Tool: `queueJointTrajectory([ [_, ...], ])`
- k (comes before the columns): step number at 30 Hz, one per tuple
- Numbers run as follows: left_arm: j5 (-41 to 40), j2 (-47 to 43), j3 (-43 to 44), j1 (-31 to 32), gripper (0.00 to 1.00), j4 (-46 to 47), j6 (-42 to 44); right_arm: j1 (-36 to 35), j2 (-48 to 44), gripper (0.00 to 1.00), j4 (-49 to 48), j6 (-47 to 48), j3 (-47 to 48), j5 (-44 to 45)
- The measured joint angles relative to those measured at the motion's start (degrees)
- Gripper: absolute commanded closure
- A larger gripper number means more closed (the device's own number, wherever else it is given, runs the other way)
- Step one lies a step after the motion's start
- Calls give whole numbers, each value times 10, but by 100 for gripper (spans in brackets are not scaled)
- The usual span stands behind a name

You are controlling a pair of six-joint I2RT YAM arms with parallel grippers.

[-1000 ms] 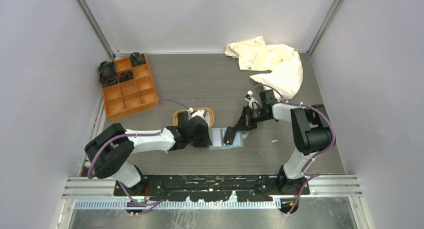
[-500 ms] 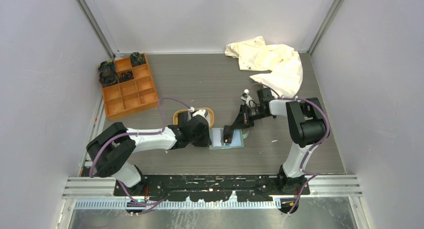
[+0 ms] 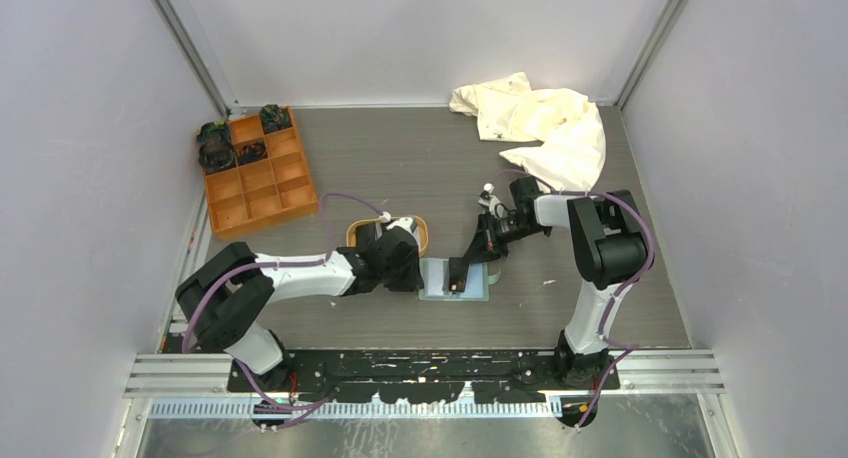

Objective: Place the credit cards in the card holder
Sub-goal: Insert the credit card into the card holder.

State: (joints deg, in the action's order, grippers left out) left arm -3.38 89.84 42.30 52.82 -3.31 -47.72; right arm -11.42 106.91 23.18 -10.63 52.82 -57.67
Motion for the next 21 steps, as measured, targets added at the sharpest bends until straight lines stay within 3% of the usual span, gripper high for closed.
queueJointTrajectory([
  [21, 16, 22, 29, -7, 78, -17, 13, 0, 25, 97, 42, 10, 17, 4],
])
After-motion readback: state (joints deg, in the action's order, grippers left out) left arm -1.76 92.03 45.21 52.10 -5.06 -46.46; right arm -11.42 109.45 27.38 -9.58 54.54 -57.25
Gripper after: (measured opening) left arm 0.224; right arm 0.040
